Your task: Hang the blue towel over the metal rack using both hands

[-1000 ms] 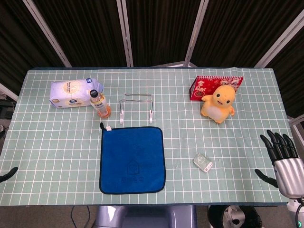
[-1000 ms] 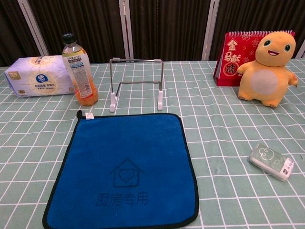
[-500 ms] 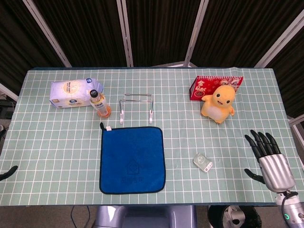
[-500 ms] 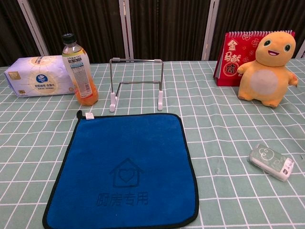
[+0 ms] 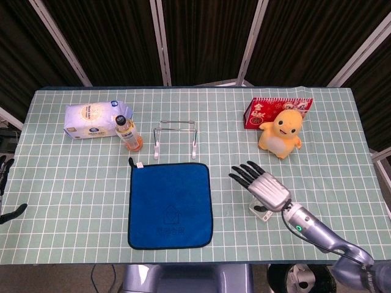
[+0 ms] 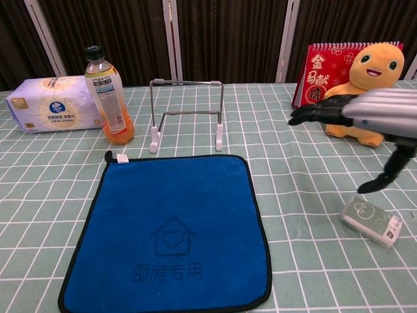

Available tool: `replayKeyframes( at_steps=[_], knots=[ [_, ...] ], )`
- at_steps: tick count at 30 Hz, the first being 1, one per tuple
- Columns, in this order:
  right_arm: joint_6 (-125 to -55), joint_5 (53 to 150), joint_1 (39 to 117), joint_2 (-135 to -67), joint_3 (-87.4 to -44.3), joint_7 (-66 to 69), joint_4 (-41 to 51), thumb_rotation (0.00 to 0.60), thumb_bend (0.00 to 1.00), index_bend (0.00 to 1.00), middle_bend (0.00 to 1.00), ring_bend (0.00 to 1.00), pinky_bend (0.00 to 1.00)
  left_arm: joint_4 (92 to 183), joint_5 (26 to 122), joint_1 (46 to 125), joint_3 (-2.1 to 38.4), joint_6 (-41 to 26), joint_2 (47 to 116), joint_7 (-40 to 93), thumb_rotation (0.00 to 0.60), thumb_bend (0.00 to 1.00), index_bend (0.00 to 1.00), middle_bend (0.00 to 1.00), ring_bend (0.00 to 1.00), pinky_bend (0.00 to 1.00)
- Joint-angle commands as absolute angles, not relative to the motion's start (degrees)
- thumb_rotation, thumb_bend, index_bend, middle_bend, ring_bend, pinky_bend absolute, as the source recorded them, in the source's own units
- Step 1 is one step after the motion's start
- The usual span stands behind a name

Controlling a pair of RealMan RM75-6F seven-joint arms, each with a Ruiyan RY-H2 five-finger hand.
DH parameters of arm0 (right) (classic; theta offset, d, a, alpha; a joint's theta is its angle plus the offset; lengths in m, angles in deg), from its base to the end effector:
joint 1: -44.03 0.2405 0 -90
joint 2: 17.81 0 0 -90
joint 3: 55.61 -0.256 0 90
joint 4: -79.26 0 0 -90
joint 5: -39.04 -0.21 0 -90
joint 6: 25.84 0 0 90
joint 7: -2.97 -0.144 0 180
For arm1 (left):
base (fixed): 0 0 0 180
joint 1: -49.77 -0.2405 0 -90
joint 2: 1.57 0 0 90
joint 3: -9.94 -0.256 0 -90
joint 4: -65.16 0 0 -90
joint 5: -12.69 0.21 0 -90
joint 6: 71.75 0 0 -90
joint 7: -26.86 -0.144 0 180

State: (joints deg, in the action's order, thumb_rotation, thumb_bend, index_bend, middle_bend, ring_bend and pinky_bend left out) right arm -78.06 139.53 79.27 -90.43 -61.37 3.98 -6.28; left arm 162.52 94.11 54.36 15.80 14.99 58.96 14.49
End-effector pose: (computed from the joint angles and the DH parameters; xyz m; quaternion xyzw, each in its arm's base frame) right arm -0.1898 -0.3071 0.0446 0.8461 -0.2377 0.3440 0.3306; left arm -0.3030 0.1886 0.1860 -0.5889 -0.3278 -0.3396 0.6560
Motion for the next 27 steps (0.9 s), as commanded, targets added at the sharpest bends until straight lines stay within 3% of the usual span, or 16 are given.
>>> replayKeyframes(
  at_steps=[1,11,27],
  knots=[
    [-74.04,141.51,84.45,-96.22,-62.07,1.83,-0.74,0.600,0.04,0.00,0.00,0.00,0.00,161.60,92.55,54.99,16.26,13.80,59.92,13.27,0.600,0.09,0.00,0.00,0.00,0.00],
    [-76.03,145.41,89.66,-106.81,-57.81,-2.09,14.32,0.600,0.16,0.00,0.00,0.00,0.00,160.65,90.37,55.84,16.61,12.65,61.47,10.86,0.600,0.09,0.00,0.00,0.00,0.00],
    [-76.03,142.17,93.13,-112.19,-56.46,-0.84,16.61,0.600,0.18,0.00,0.00,0.00,0.00,160.51,88.80,56.33,16.52,11.47,61.34,11.19,0.600,0.09,0.00,0.00,0.00,0.00]
  ],
)
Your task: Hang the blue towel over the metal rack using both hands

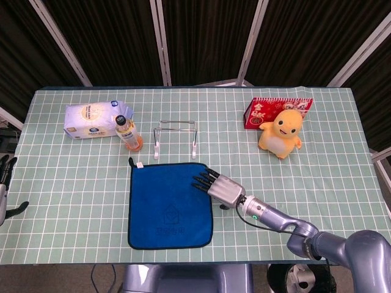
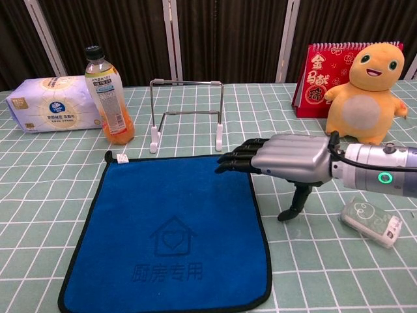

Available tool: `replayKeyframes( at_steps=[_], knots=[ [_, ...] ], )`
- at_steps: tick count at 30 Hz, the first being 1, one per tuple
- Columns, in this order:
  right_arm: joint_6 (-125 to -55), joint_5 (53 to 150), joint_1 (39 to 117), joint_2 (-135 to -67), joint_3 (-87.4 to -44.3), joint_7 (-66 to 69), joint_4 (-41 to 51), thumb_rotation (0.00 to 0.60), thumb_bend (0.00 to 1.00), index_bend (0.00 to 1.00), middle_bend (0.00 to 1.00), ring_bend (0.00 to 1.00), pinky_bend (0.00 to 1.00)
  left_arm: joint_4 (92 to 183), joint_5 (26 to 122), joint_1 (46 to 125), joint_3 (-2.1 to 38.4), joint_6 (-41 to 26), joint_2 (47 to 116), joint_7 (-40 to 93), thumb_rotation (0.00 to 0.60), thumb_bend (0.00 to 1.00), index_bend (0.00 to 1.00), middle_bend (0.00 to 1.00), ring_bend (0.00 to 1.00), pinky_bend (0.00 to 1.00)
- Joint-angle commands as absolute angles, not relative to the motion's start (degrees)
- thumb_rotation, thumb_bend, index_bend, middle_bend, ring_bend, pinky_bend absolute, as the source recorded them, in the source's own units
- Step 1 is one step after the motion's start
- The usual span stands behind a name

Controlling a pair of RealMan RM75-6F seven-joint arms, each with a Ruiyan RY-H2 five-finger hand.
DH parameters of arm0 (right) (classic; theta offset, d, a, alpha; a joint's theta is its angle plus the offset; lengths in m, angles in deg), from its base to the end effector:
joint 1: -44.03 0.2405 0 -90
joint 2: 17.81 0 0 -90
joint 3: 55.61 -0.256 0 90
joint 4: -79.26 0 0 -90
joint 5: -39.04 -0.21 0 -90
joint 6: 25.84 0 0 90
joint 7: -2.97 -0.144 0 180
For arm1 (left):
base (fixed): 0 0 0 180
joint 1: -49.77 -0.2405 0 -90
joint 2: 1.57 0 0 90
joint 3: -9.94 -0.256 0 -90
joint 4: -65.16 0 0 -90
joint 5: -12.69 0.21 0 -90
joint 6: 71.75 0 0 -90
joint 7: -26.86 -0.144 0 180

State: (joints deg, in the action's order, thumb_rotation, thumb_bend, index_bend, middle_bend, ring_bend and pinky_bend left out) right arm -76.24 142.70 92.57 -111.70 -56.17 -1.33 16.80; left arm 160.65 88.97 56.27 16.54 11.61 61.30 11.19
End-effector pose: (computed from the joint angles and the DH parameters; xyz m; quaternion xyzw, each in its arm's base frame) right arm -0.1506 -0.3374 -0.0628 0.8923 -0.1692 0.3322 0.2547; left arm -0.3142 0.2012 0.1746 -0.5865 -0.3415 -0.3047 0.6683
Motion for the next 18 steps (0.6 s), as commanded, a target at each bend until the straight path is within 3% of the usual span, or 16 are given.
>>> replayKeyframes(
  at_steps=[1,18],
  knots=[
    [-75.75,141.78,93.41,-112.48,-56.63,-0.55,16.60,0.600,0.18,0.00,0.00,0.00,0.00,160.47,88.71,56.36,16.50,11.41,61.40,11.17,0.600,0.09,0.00,0.00,0.00,0.00],
    [-75.35,138.54,95.29,-115.55,-56.30,-0.23,18.89,0.600,0.18,0.02,0.00,0.00,0.00,160.25,87.80,56.75,16.59,11.04,61.49,11.08,0.600,0.09,0.00,0.00,0.00,0.00]
  ],
)
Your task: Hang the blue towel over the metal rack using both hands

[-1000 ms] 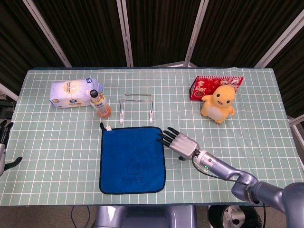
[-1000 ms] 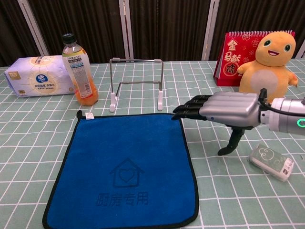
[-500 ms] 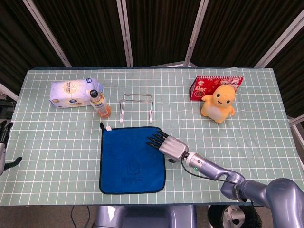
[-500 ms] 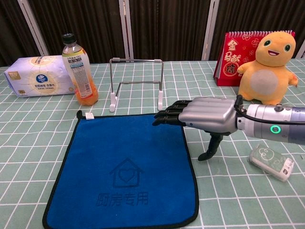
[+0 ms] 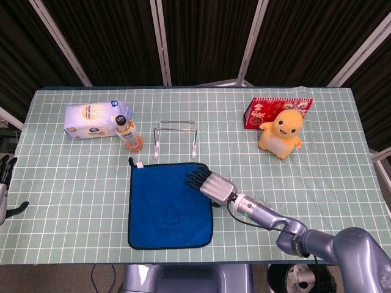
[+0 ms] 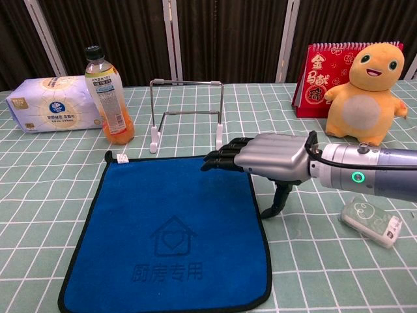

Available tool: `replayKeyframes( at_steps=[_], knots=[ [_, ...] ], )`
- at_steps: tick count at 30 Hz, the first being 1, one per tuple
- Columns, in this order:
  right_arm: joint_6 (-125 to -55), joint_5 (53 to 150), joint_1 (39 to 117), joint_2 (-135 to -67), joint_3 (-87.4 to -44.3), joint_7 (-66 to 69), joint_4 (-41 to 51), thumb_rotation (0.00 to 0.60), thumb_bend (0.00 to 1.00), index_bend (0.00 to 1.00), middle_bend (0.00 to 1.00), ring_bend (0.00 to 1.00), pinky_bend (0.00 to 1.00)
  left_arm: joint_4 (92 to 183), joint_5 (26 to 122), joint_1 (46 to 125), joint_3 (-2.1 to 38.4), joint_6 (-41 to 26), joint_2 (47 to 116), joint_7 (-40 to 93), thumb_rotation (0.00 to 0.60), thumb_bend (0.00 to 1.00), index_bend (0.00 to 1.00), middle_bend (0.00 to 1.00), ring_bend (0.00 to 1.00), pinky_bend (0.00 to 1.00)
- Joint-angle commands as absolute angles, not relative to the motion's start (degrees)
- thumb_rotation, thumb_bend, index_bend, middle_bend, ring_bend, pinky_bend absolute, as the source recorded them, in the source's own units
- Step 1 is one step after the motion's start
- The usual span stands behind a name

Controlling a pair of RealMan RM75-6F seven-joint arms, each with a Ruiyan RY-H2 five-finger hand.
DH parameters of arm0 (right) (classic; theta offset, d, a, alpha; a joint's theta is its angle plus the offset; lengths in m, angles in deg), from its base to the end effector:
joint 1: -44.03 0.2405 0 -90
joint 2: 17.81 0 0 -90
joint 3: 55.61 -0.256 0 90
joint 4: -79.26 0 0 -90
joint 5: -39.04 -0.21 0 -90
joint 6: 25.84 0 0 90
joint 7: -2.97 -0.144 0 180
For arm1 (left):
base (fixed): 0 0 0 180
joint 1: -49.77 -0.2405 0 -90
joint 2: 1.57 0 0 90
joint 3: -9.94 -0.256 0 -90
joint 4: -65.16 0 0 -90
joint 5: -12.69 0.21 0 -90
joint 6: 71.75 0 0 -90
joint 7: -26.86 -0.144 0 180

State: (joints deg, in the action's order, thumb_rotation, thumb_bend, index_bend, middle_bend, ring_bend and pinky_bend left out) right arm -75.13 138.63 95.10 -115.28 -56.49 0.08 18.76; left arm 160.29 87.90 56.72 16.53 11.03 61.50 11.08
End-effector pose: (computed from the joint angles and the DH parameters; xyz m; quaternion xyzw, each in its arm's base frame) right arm -0.1337 -0.3435 -0.0797 0.8883 -0.1766 0.3370 0.2573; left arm -0.3166 0.2035 0.1737 -0.5851 -0.3457 -0.2996 0.6697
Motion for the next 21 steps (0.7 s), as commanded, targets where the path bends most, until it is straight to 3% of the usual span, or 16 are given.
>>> replayKeyframes(
  at_steps=[1,10,12,16,19,21],
  knots=[
    [-75.42,138.49,95.35,-115.66,-56.25,-0.36,18.94,0.600,0.18,0.03,0.00,0.00,0.00,160.23,87.75,56.77,16.60,11.03,61.51,11.07,0.600,0.09,0.00,0.00,0.00,0.00],
    [-76.56,137.27,96.32,-117.84,-56.58,-2.09,19.94,0.600,0.19,0.08,0.00,0.00,0.00,159.90,87.32,57.05,16.50,10.70,61.75,10.63,0.600,0.09,0.00,0.00,0.00,0.00],
    [-76.64,136.78,96.43,-118.18,-56.76,-2.60,19.86,0.600,0.22,0.13,0.00,0.00,0.00,159.87,87.26,57.07,16.48,10.69,61.79,10.59,0.600,0.09,0.00,0.00,0.00,0.00],
    [-76.74,136.19,96.70,-118.67,-56.80,-2.94,20.02,0.600,0.35,0.14,0.00,0.00,0.00,159.88,87.25,57.09,16.44,10.74,61.79,10.63,0.600,0.09,0.00,0.00,0.00,0.00],
    [-77.52,136.08,96.61,-118.76,-56.54,-4.32,19.73,0.600,0.47,0.25,0.00,0.00,0.00,159.76,87.25,57.14,16.38,10.71,61.81,10.62,0.600,0.09,0.00,0.00,0.00,0.00],
    [-78.00,136.15,96.59,-118.72,-56.37,-5.18,19.57,0.600,0.53,0.39,0.00,0.00,0.00,159.62,87.19,57.23,16.35,10.54,61.87,10.57,0.600,0.09,0.00,0.00,0.00,0.00]
  ],
)
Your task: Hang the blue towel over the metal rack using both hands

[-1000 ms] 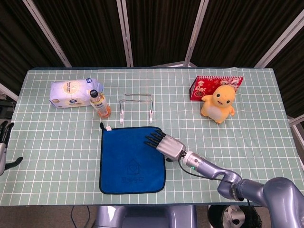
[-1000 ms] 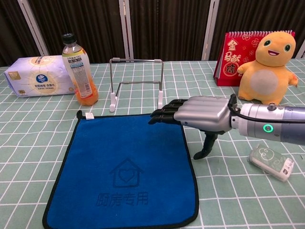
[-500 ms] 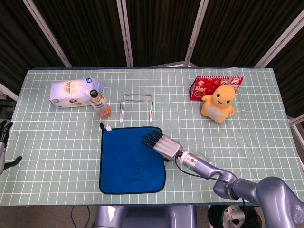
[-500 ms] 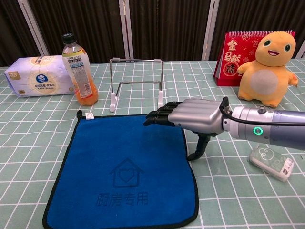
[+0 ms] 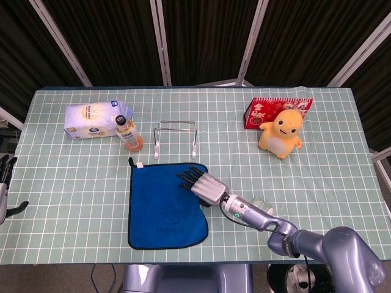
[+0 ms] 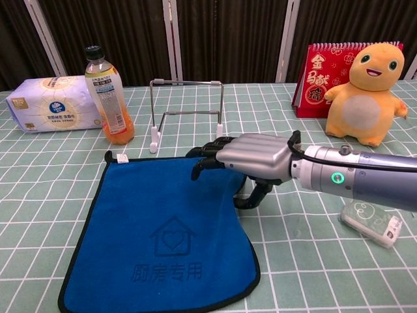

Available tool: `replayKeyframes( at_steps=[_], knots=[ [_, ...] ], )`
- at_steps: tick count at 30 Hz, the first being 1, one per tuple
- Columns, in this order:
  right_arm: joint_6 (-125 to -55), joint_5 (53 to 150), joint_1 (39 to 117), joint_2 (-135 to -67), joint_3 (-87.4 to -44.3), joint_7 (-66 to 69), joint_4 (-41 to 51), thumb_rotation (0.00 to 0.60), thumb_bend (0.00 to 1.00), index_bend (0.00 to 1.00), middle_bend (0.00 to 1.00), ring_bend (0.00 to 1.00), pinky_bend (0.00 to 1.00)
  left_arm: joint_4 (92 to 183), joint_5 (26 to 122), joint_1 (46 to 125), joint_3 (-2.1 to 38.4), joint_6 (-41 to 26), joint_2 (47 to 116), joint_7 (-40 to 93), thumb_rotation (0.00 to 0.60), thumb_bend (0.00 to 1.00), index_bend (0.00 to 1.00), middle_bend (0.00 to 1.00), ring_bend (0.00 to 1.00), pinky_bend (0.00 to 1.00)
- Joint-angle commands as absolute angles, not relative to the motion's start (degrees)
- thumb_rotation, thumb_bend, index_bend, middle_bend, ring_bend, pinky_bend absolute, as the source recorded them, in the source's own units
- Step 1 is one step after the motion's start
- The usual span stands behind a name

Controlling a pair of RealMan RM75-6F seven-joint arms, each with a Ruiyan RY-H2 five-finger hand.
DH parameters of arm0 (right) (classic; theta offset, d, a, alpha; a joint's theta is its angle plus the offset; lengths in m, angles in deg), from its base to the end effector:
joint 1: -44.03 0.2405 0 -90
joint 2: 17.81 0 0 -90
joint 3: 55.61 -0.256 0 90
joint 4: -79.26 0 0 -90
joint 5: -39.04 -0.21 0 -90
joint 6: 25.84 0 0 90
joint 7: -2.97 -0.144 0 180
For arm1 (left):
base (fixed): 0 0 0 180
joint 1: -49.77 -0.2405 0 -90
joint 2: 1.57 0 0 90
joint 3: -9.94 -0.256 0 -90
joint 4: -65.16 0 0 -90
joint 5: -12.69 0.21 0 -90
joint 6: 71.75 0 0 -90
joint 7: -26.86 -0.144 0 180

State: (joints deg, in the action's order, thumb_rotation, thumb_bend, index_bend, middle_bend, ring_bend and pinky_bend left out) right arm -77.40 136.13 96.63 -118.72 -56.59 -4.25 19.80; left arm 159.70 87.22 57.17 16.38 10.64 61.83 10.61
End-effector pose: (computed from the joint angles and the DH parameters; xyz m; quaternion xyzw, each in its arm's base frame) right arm -0.1135 -0.3402 -0.0928 0.8684 -0.2198 0.3774 0.2348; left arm -0.3189 0.2054 0.1722 -0.5866 -0.3454 -0.2932 0.6713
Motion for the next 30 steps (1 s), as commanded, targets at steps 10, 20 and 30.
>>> replayKeyframes(
  at_steps=[10,20,30],
  knots=[
    [-78.97,135.67,96.35,-118.90,-55.62,-7.62,19.70,0.600,0.63,0.62,0.00,0.00,0.00,159.67,89.43,60.57,15.42,4.94,61.74,11.61,0.600,0.09,0.00,0.00,0.00,0.00],
    [-79.26,135.47,96.56,-118.96,-55.19,-8.72,20.30,0.600,0.63,0.63,0.00,0.00,0.00,144.78,103.94,71.88,13.72,-3.23,70.31,22.54,0.600,0.09,0.22,0.00,0.00,0.00],
    [-79.12,134.86,97.10,-118.19,-55.60,-7.95,19.46,0.600,0.63,0.63,0.00,0.00,0.00,128.87,115.58,80.63,8.95,-5.89,80.88,32.21,0.600,0.09,0.32,0.00,0.00,0.00]
  ],
)
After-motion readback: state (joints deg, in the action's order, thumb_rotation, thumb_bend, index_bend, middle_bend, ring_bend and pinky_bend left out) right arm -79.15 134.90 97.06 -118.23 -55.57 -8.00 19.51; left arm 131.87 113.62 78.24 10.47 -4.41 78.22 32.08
